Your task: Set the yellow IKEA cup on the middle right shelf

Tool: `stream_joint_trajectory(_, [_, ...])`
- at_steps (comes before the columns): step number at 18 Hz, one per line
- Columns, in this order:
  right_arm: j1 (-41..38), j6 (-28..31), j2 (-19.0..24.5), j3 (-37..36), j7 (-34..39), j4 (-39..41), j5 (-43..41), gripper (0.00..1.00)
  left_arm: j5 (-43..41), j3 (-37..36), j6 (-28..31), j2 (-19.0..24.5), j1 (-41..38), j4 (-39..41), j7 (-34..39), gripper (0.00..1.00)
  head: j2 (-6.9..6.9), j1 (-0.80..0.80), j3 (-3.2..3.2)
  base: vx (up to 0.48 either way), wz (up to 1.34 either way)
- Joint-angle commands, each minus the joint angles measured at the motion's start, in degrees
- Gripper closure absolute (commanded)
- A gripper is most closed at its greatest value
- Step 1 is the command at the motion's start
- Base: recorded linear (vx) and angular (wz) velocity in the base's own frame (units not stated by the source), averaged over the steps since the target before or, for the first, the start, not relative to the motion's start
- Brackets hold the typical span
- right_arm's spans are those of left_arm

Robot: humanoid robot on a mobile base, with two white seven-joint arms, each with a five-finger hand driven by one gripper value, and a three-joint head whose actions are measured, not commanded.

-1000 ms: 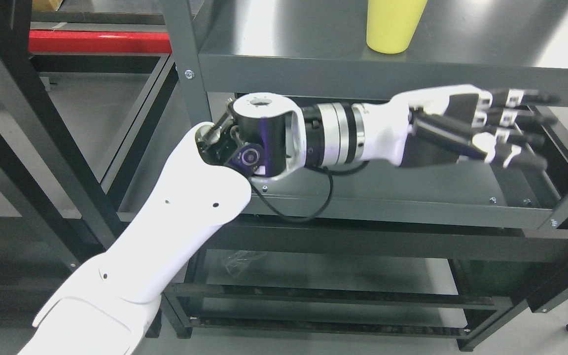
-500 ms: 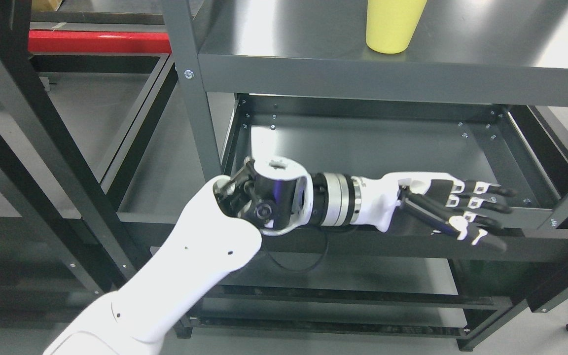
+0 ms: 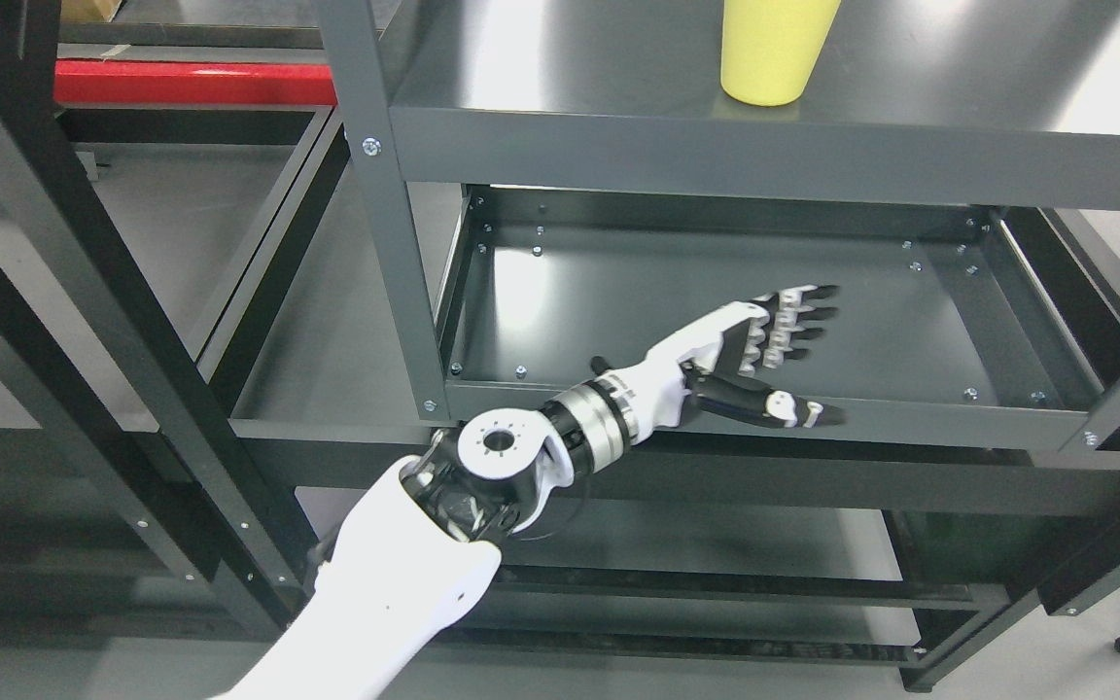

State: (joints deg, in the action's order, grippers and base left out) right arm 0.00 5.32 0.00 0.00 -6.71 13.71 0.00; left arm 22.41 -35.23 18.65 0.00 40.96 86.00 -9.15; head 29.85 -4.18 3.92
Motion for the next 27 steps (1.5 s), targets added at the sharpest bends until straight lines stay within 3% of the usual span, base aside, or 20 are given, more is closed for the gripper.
stream_joint_trajectory(1, [-0.8, 0.0, -1.0, 1.0, 0.0, 0.0, -1.4, 0.01, -16.5, 14.1, -4.1, 1.0, -11.1, -2.3, 6.5, 0.01, 0.00, 0.00, 0.00, 0.000, 0.00])
stream_joint_trajectory(7, [-0.8, 0.0, -1.0, 1.0, 0.0, 0.0, -1.4, 0.01, -20.6, 18.3, -7.9, 1.0, -16.5, 5.4, 8.0, 0.01, 0.00, 0.00, 0.00, 0.000, 0.00])
stream_joint_trajectory(11, [-0.8, 0.0, -1.0, 1.0, 0.0, 0.0, -1.4, 0.01, -22.0, 21.1, -9.1, 1.0, -16.5, 6.0, 7.9, 0.01, 0.00, 0.00, 0.00, 0.000, 0.00])
stream_joint_trajectory(27, [-0.8, 0.0, -1.0, 1.0, 0.0, 0.0, -1.4, 0.01, -21.9, 19.8, -9.3, 1.0, -16.7, 6.9, 7.8, 0.01, 0.00, 0.00, 0.00, 0.000, 0.00])
